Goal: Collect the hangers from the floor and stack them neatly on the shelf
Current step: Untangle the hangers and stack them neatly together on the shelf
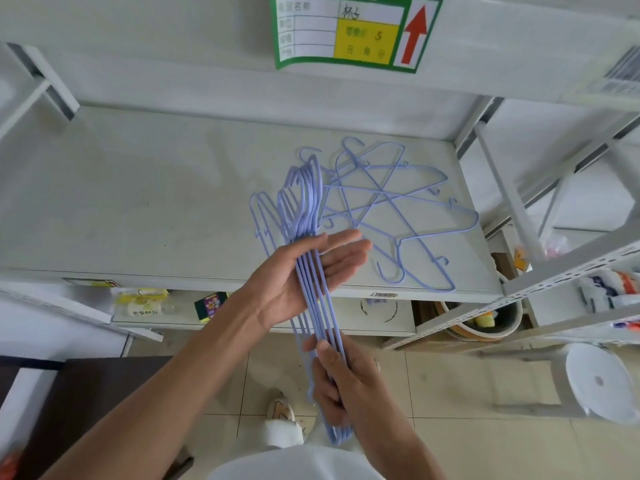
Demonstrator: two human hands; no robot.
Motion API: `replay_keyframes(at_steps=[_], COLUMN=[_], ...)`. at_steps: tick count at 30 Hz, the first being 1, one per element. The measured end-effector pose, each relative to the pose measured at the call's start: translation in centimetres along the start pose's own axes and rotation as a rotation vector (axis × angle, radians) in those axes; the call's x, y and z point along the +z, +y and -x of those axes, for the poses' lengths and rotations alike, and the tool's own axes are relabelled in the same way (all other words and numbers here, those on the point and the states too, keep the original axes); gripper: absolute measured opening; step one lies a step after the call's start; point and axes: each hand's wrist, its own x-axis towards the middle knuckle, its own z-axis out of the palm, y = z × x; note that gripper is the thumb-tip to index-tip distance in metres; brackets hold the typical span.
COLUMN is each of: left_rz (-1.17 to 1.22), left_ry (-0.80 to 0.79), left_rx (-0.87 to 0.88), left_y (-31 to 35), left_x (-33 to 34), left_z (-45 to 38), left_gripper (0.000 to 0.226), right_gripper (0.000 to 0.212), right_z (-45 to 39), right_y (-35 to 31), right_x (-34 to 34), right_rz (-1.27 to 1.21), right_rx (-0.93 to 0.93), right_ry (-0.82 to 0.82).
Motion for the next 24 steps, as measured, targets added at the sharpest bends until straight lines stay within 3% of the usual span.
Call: replay_keyframes(at_steps=[7,12,20,22,24], left_rz=[-0.578,-0.309,-0.307,-0.306,-0.295], left_ry=[0.041,-0.105,-0.182,-0.169,-0.16], left_rx=[-0.213,-0.29,-0.282,-0.256,-0.221], left_y=[1.4,1.3,1.9,2.1,2.3], left_x=[-0.4,0.0,0.3,0.2,0.2], left_z=[-0.2,-1.3,-3.2,-3.2,-3.1], left_gripper=[0.052,0.048,0.046,0.047,0.048], right_gripper=[0.068,0.067,0.048,0.06,0.05], right_z=[0.7,0.8,1.9,1.3,-0.2], right_y=[0.6,1.3,1.5,1.0,-0.8], right_x=[-0.5,-2.1,-5.5,-7.5,-10.4], right_rz=[0.071,0.104,-0.048,-0.209,-0.225], right_rx=[0.059,0.095,0.013,0.023,-0.015], right_ry=[-0.051,-0.13,-0.155,-0.057,0.157])
